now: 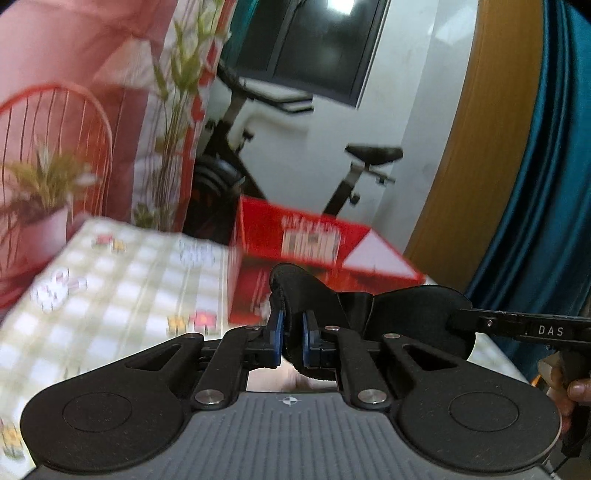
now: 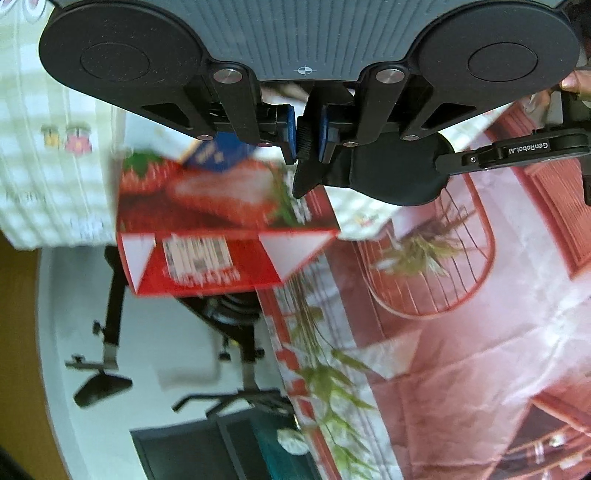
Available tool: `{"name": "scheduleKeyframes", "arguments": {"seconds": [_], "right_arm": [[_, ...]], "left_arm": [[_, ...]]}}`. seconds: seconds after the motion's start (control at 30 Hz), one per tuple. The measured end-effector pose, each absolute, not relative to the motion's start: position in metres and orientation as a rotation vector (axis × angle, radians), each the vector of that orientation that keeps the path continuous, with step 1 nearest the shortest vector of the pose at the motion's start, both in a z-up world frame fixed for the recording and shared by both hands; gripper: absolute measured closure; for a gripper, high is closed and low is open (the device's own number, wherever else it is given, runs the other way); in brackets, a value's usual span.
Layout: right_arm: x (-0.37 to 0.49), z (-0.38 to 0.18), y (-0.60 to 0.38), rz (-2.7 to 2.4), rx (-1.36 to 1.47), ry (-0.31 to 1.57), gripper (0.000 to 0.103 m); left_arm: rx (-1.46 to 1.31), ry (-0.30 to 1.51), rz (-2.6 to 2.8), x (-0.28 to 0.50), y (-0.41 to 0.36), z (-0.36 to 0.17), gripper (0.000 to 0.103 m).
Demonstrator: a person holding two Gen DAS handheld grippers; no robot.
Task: Organize soft objects
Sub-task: 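Carry the black eye mask with the left gripper over the red box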
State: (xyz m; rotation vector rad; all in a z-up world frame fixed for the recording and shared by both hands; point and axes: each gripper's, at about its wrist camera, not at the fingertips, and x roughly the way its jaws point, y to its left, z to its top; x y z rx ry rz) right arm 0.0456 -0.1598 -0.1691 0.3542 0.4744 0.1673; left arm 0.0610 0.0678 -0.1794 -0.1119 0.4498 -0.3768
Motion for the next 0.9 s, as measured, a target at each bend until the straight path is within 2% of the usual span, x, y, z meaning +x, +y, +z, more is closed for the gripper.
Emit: {"name": "scheduleKeyframes", "arguments": {"seconds": [0.27, 0.5, 0.63, 0.9], "right_arm": [[0.095, -0.122, -0.19, 0.165, 0.308, 0.392, 0.092], [0.164, -0.111, -0.225, 0.125, 0.294, 0.422, 0.092], [0.206, -0.127, -0.252, 0.089, 0.366, 0.481, 0.092], [0.262, -0.192, -0.272, 0.032, 0.401, 0.66, 0.092]], "left_arm": [[-0.091, 0.35, -0.371, 0.098, 0.046, -0.136, 0.092], [-0.05, 0.345, -0.349, 0.161, 0.016, -0.117, 0.092], [-0.015, 0.424, -0.366, 0.201, -0.005, -0.123, 0.092], [-0.056, 0.649, -0.39, 0.267, -0.023, -0.164, 0.092]]}}
